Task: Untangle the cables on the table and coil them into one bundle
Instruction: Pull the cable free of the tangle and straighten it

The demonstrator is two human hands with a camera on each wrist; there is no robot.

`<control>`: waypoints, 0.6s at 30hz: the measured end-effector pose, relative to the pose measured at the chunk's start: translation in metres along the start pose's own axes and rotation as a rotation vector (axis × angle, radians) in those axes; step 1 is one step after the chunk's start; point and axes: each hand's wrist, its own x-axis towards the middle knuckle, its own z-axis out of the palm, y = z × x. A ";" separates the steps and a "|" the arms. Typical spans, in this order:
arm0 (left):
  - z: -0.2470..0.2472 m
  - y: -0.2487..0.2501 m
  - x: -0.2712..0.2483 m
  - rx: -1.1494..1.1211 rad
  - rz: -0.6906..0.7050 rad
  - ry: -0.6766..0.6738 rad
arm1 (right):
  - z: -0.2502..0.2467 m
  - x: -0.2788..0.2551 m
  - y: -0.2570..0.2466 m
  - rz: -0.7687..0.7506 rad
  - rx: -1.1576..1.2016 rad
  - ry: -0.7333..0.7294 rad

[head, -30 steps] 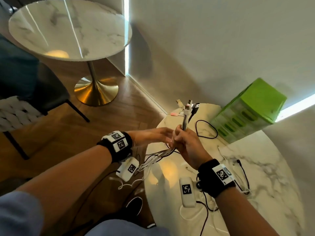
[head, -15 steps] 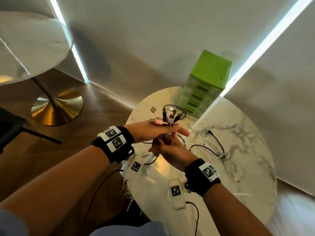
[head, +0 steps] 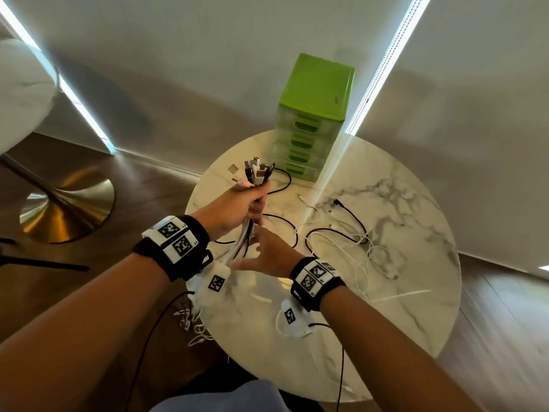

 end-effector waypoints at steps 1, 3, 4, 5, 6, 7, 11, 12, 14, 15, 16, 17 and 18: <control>0.003 -0.002 0.005 0.047 0.020 0.028 | -0.008 -0.003 0.011 0.023 0.037 -0.017; 0.012 -0.006 0.015 0.119 0.022 0.046 | -0.030 -0.013 0.039 0.073 0.034 0.070; 0.018 -0.009 0.020 0.140 0.011 0.041 | -0.044 -0.018 0.055 0.096 0.000 0.139; 0.024 -0.011 0.023 0.159 -0.002 0.031 | -0.057 -0.021 0.073 0.121 -0.036 0.222; 0.031 -0.013 0.026 0.178 -0.013 0.017 | -0.074 -0.026 0.087 0.164 -0.075 0.300; 0.038 -0.016 0.030 0.192 -0.020 0.001 | -0.090 -0.031 0.103 0.209 -0.119 0.367; 0.065 -0.023 0.043 0.194 -0.047 -0.047 | -0.142 -0.043 0.148 0.382 -0.249 0.462; 0.070 -0.024 0.046 0.198 -0.056 -0.055 | -0.150 -0.043 0.155 0.415 -0.246 0.449; 0.080 -0.026 0.051 0.200 -0.077 -0.063 | -0.161 -0.037 0.168 0.428 -0.217 0.426; 0.084 -0.026 0.053 0.197 -0.087 -0.058 | -0.164 -0.032 0.171 0.418 -0.210 0.426; 0.087 -0.027 0.054 0.203 -0.098 -0.046 | -0.165 -0.025 0.173 0.400 -0.213 0.428; 0.091 -0.028 0.056 0.212 -0.111 -0.031 | -0.166 -0.017 0.174 0.381 -0.222 0.421; 0.093 -0.029 0.058 0.216 -0.120 -0.018 | -0.166 -0.008 0.175 0.363 -0.252 0.399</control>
